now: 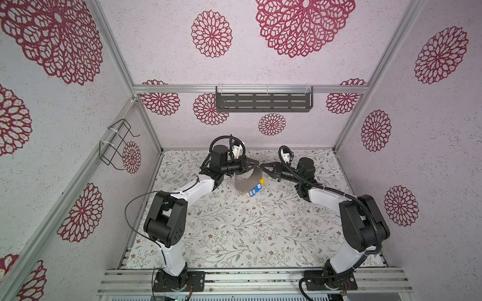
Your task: Remove the keys from the keyring
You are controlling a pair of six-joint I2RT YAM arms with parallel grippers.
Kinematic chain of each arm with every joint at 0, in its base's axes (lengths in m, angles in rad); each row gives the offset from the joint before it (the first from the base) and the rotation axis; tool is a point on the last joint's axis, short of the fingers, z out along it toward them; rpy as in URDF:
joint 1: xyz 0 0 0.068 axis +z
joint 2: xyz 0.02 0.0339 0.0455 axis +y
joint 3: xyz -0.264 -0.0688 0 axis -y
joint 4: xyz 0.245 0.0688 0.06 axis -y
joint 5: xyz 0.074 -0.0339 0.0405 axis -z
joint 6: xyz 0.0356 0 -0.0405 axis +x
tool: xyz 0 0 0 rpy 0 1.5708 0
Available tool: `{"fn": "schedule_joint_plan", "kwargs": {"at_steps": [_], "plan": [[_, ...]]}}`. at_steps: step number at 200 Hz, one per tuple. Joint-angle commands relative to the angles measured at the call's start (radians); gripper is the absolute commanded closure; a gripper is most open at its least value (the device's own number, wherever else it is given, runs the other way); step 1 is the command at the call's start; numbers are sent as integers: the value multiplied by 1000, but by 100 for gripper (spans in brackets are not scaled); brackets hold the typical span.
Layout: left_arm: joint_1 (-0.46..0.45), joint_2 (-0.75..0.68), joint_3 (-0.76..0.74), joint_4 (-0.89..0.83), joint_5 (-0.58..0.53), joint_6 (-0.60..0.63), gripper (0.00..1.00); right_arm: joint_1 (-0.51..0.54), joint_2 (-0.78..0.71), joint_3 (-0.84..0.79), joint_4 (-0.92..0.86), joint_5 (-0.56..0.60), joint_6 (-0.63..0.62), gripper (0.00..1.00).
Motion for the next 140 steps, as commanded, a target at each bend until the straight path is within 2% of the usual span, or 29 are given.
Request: {"fn": "schedule_joint_plan", "kwargs": {"at_steps": [1,30,48,66,83,102,140], "plan": [[-39,-2,17,-54,99,16,100,14,-13,73,23,25,-41,100],[-33,-14,15,-61,92,23,100,15,-27,84,-61,29,-98,100],[-23,-21,24,-80,95,32,100,10,-55,84,-185,47,-195,100],[-11,-19,52,-107,116,46,100,-4,-104,83,-348,85,-324,82],[-6,-16,93,-175,137,86,100,-33,-153,84,-471,114,-425,78],[-6,-8,133,-249,156,133,100,-70,-196,79,-538,119,-476,77],[-2,-8,142,-254,184,142,100,-104,-229,84,-597,120,-537,78]]}}
